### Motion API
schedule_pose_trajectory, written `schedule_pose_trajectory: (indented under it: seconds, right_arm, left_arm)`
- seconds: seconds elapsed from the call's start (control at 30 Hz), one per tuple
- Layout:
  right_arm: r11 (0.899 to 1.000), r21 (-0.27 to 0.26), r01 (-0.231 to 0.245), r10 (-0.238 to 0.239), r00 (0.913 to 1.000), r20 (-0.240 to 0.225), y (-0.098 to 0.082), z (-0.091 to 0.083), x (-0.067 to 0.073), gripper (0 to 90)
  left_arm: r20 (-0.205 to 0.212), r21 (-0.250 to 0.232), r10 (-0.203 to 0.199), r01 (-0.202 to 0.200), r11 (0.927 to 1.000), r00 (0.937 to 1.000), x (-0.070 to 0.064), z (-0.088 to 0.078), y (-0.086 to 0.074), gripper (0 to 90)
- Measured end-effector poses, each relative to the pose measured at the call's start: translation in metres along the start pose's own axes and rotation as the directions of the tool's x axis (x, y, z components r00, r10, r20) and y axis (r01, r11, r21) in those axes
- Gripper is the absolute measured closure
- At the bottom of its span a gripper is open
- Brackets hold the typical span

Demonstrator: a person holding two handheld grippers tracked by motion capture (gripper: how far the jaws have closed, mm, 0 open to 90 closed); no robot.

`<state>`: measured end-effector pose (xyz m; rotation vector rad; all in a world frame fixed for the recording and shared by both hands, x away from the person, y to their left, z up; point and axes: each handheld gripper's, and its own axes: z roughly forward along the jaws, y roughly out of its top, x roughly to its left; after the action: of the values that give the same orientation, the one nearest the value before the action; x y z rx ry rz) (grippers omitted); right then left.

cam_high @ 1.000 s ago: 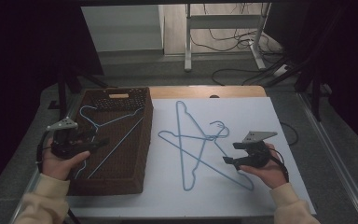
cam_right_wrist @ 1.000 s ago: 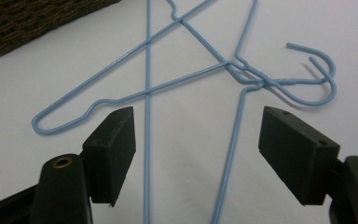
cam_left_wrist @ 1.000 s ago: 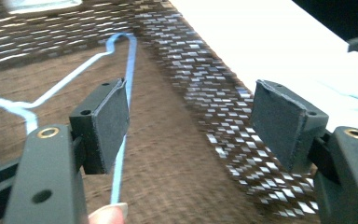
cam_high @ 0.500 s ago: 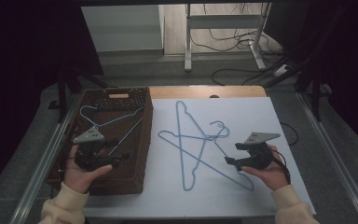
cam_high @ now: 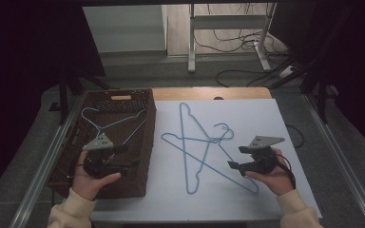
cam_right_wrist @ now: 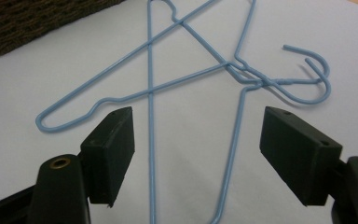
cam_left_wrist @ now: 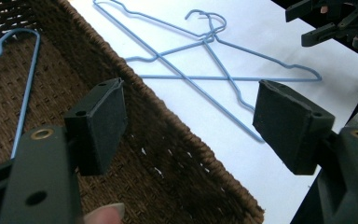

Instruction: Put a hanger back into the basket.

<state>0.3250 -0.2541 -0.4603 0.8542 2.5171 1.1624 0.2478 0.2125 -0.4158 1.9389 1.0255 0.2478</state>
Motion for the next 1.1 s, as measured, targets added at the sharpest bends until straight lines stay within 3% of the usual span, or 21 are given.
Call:
schedule_pose_trajectory:
  seconds: [0.33,0.4,0.57,0.73,0.93,1.1]
  right_arm:
    - [1.0,-0.002,-0.014,0.014,0.9992,0.038,-0.002,-0.004,-0.002,26.3]
    - [0.999,0.006,-0.046,0.045,0.9952,0.087,-0.001,-0.002,-0.006,24.1]
    - [0.997,0.018,-0.074,0.072,0.9927,0.096,0.002,0.004,-0.012,25.6]
    - [0.997,0.046,-0.063,0.058,0.9925,0.108,0.007,0.01,-0.013,29.3]
    - [0.995,0.081,-0.062,0.052,0.9917,0.118,0.014,0.023,-0.025,33.6]
    - [0.992,0.087,-0.091,0.08,0.9882,0.131,0.021,0.033,-0.04,36.3]
  left_arm:
    - [0.013,0.017,0.0,-0.001,0.9999,0.9999,-0.001,0.008,-0.001,25.4]
    - [0.013,0.02,0.003,-0.003,0.9998,0.9999,0.0,0.009,-0.001,25.3]
    - [0.017,0.031,0.003,-0.003,0.9995,0.9999,-0.002,0.012,-0.002,25.4]
    - [0.021,0.038,0.011,-0.012,0.9992,0.9997,-0.005,0.015,-0.002,25.3]
    - [0.021,0.034,0.013,-0.014,0.9993,0.9997,-0.007,0.014,-0.002,25.3]
    - [0.021,0.031,0.013,-0.013,0.9994,0.9997,-0.007,0.012,-0.002,25.3]
